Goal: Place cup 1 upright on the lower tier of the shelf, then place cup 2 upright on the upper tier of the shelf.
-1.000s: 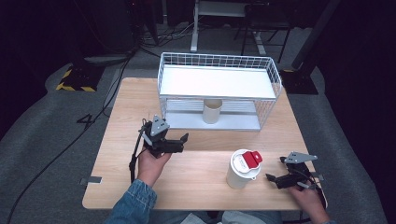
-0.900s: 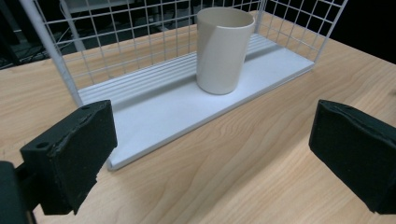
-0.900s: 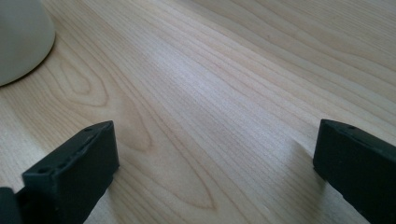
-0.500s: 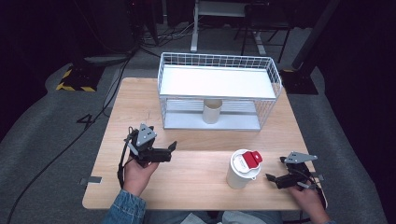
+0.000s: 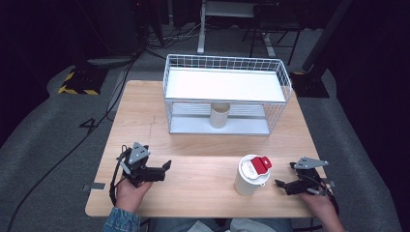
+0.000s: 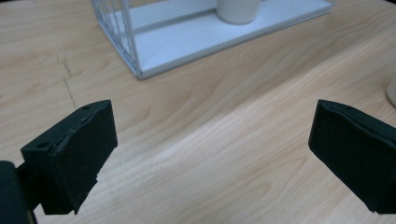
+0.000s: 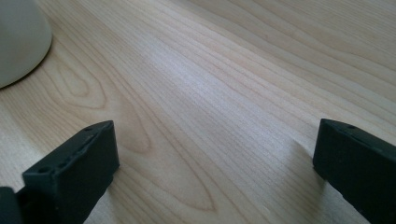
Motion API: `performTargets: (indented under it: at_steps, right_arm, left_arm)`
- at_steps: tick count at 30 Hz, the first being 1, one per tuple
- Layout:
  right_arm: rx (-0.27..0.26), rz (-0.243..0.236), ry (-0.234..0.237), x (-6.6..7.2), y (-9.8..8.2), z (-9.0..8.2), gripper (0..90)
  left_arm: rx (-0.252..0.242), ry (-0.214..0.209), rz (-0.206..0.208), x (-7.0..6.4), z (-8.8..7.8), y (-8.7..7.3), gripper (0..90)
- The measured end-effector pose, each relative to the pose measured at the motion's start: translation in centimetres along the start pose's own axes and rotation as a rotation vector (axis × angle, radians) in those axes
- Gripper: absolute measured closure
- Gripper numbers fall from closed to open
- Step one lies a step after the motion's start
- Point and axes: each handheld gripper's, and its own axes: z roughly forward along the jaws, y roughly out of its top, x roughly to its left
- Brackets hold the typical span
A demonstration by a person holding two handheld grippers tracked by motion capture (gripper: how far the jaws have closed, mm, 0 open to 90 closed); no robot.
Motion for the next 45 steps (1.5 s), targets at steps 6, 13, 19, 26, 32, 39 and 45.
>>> performTargets:
  at_steps: [6, 13, 19, 26, 32, 39, 45]
  right_arm:
    - [0.000, 0.001, -0.001, 0.0, 0.0, 0.0, 0.3]
    - [-0.004, 0.022, -0.018, 0.1, 0.1, 0.1, 1.3]
    - [-0.002, 0.021, -0.016, 0.1, 0.1, 0.1, 1.1]
    - [-0.003, 0.021, -0.017, 0.1, 0.1, 0.1, 1.1]
    - [-0.002, 0.022, -0.017, 0.1, 0.1, 0.1, 1.1]
    - [-0.002, 0.020, -0.020, 0.1, 0.1, 0.1, 1.1]
    - [-0.006, 0.025, -0.029, 0.2, 0.1, 0.1, 1.1]
  left_arm:
    - [0.074, 0.005, -0.009, 0.6, 0.2, -1.5, 1.7]
    - [0.178, 0.024, 0.006, 1.0, 1.2, -2.8, 1.7]
    - [0.236, 0.019, 0.009, 1.3, 2.1, -3.3, 1.7]
    - [0.307, 0.027, 0.021, 1.5, 2.7, -3.9, 1.9]
    - [0.324, 0.039, 0.034, 1.6, 3.2, -4.3, 1.2]
    - [0.272, 0.044, 0.022, 1.7, 3.4, -4.8, 0.0]
    - [0.270, 0.044, 0.023, 1.7, 3.4, -4.8, 0.0]
